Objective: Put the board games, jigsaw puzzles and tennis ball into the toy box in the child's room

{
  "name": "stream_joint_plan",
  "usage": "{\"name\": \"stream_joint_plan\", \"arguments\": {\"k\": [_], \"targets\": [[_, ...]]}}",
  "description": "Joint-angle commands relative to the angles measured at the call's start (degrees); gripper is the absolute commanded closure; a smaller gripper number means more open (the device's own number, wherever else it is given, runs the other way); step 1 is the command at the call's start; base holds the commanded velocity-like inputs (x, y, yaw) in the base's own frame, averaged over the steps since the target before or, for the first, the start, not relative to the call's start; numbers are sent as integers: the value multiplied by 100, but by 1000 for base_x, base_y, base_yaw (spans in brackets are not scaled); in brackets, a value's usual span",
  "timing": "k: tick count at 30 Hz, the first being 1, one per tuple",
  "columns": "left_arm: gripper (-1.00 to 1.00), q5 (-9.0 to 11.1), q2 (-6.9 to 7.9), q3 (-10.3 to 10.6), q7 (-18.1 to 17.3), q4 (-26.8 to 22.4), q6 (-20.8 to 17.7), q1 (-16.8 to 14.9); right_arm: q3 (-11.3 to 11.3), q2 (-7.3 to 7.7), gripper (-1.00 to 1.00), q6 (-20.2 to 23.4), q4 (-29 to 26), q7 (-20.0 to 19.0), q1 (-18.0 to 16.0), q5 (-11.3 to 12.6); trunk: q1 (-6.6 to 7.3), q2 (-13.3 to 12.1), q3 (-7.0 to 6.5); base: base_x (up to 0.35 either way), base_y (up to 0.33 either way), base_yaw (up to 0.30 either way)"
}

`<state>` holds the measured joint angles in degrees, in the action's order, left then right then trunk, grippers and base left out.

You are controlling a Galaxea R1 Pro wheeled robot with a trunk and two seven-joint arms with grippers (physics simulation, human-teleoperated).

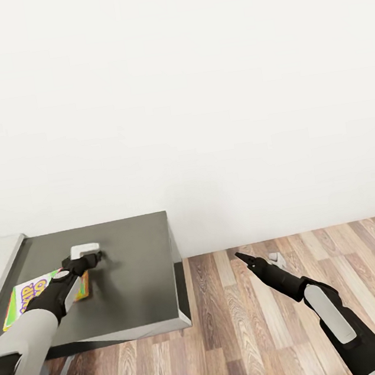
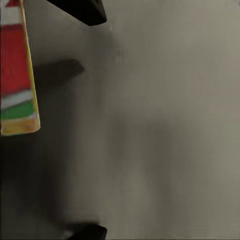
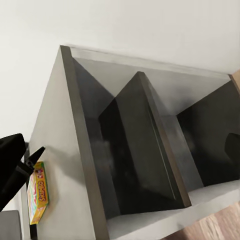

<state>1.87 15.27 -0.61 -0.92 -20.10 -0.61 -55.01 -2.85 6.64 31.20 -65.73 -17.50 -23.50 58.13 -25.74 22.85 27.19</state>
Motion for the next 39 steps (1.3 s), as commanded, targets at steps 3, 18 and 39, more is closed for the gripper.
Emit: {"name": "stream_joint_plan", "arguments": {"k": [3, 18, 39], "targets": [[-100, -1, 38, -382, -16, 49, -287, -22, -5, 4, -100, 18, -1, -3, -3, 22, -4, 7, 9, 2, 2, 0], [-100, -1, 385, -1600, 49, 42, -1120, -54, 3, 12, -100, 18, -1, -8, -4, 22, -4, 7, 9, 0, 0, 0], [-100, -3, 508, -1754, 72, -302, -1098, -54, 3, 10, -100, 18, -1, -8, -3, 23, -4, 7, 9, 0, 0, 0]]}}
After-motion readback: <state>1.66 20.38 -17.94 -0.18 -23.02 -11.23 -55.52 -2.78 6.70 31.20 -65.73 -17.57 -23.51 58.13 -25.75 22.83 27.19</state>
